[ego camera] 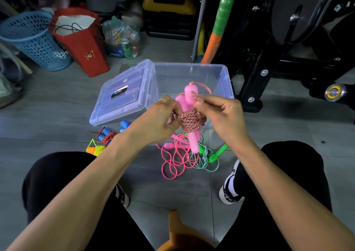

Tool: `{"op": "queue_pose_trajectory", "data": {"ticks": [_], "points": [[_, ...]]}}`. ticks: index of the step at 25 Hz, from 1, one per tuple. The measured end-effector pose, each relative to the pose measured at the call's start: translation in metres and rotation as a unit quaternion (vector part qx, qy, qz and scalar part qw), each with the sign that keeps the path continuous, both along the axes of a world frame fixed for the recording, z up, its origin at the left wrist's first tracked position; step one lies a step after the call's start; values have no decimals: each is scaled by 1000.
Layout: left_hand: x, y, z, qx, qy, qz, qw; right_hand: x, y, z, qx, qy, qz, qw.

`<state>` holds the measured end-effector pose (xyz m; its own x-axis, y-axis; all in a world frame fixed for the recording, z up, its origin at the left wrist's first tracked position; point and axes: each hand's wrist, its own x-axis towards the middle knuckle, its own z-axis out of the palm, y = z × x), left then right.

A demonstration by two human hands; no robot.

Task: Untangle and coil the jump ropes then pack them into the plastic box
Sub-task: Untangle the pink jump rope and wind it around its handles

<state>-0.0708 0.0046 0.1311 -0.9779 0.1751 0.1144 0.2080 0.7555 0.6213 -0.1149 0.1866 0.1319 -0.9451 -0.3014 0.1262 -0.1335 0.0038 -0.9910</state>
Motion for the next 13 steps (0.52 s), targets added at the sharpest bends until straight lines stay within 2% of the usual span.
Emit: {"op": "queue_pose_trajectory", "data": {"ticks": [2, 5, 8, 13], "points": [[3, 3, -2, -56, 33, 11, 998, -5, 3, 0, 68, 84, -38, 993], [6, 12, -2, -149, 118, 30, 981, -1, 3, -7, 243, 259, -53, 933], [8, 22, -3, -161, 175, 52, 970, 4, 1, -6, 338, 276, -17, 899], [11, 25, -9, -128, 191, 90, 969, 1, 5, -1, 336, 302, 56, 890]]}}
